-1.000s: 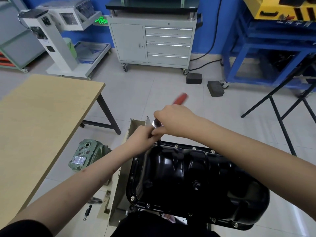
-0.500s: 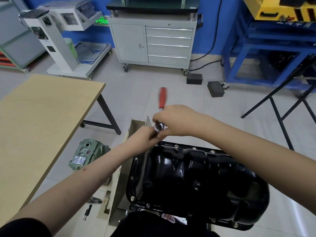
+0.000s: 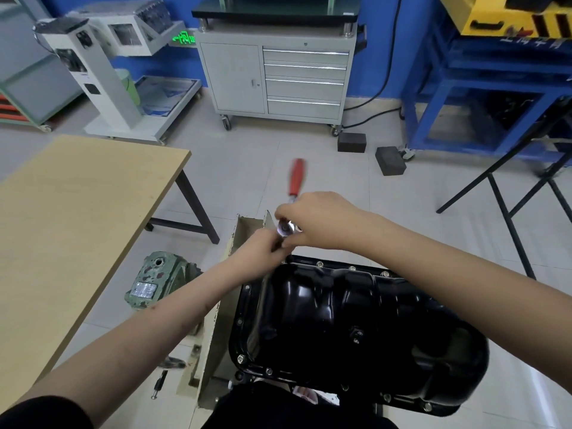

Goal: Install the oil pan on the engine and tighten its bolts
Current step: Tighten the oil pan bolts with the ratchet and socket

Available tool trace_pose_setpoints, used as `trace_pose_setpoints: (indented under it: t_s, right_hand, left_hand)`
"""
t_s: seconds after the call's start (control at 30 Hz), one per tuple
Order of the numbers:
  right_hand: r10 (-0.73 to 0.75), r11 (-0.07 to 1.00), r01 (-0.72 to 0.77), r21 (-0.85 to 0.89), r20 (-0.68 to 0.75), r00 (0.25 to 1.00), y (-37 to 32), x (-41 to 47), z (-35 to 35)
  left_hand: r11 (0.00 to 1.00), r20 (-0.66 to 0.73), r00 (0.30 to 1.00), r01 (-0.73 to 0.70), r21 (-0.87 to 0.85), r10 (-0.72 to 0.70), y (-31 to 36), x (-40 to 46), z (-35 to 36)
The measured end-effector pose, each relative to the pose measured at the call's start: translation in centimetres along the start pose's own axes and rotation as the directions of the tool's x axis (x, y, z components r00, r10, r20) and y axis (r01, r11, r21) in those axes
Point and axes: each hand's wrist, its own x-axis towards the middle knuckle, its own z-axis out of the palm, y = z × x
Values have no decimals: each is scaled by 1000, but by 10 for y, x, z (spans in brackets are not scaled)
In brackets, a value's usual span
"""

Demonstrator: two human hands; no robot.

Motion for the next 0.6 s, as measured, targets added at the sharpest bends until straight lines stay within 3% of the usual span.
trace_pose_setpoints:
  t_s: [0.1,0.17,0.33,0.4,0.6]
  right_hand:
    - [113,994,-113,2,-91,989,-1,-1,3]
    - [123,992,-119,51,-76,990,1,-4,4]
    - [-12,986,-5,166,101,995,7,-5,-5]
    - [-49,987,32,160,104,993,6,-2,-6]
    - [106,994,-106,8,-27,994,2,1,-2]
  left_hand:
    - [999,-42,998,37,-33,-38,-4,1,2]
    - [1000,-28,1000,0,12,0,-2,2,3]
    - [985,64,989,-138,99,132,3,3,-2]
    - [982,51,986,-162,99,158,6,2,-2]
    - [1000,11,1000,17,21,-17,6,0,0]
